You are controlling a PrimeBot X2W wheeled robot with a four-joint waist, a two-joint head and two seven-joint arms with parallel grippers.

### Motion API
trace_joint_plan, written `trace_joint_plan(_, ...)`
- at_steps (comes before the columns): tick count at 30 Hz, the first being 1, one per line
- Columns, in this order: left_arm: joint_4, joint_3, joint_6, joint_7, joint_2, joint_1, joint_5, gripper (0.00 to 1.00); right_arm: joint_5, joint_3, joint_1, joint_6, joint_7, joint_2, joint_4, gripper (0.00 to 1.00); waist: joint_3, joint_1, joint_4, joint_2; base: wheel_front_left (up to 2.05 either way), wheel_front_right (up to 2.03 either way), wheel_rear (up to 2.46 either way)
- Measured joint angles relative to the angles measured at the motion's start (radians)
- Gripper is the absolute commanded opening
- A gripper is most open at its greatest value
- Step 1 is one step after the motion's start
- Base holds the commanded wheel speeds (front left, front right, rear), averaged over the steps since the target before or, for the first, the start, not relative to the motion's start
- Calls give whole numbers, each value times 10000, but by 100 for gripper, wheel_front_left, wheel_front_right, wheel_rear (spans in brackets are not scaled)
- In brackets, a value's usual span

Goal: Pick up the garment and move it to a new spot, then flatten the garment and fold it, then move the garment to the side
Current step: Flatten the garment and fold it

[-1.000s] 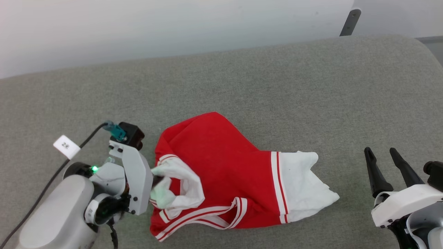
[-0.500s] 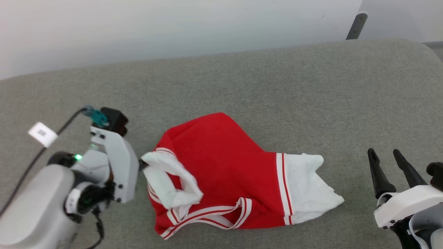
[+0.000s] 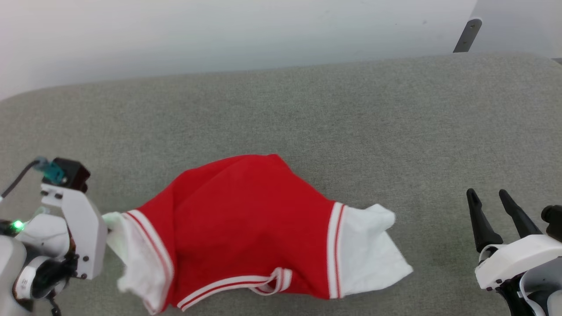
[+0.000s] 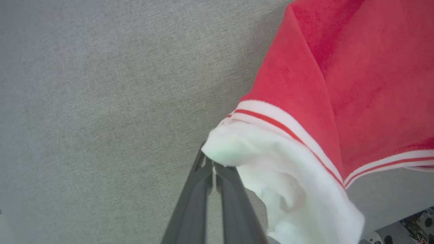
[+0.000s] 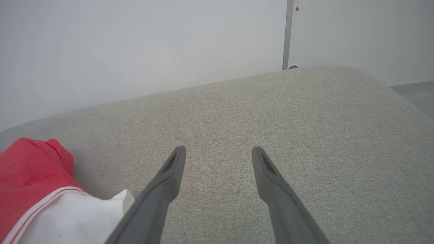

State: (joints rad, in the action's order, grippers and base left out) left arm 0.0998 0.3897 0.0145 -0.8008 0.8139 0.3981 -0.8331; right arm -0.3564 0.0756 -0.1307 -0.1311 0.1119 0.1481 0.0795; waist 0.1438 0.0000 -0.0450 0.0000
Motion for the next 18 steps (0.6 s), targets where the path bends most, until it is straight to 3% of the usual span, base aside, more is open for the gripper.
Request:
trace_joint_plan(1, 167, -13, -27, 134, 21, -46, 48, 24, 0, -23, -1, 0, 21, 6, -6, 100, 13, 0, 10, 0, 0, 0, 0)
trace_joint_plan(2, 337, 8, -54, 276, 15, -74, 119, 24, -4, -38, -2, 0, 29, 10, -8, 100, 29, 0, 20, 0, 0, 0, 0)
trace_joint_plan(4, 830, 81, -73, 593, -27, -79, 364, 57, -19, -63, -9, 0, 35, 38, -10, 100, 60, 0, 45, 0, 0, 0, 0)
trace_joint_plan(5, 1135, 105, -123, 742, -94, -79, 380, 86, -27, -75, -12, 0, 44, 48, -6, 100, 76, 0, 55, 0, 0, 0, 0)
trace_joint_plan(6, 1377, 132, -161, 878, -207, -76, 395, 96, -29, -84, -18, 0, 52, 58, -8, 100, 91, 0, 62, 0, 0, 0, 0)
trace_joint_plan(9, 2090, 211, -251, 1206, -583, 38, 407, 100, -40, -117, -41, 0, 86, 96, -8, 100, 129, 0, 84, 0, 0, 0, 0)
trace_joint_plan(18, 3154, 6, -407, 1808, -761, 441, 364, 100, -102, -148, -36, 0, 117, 173, -4, 100, 62, 0, 159, 0, 0, 0, 0)
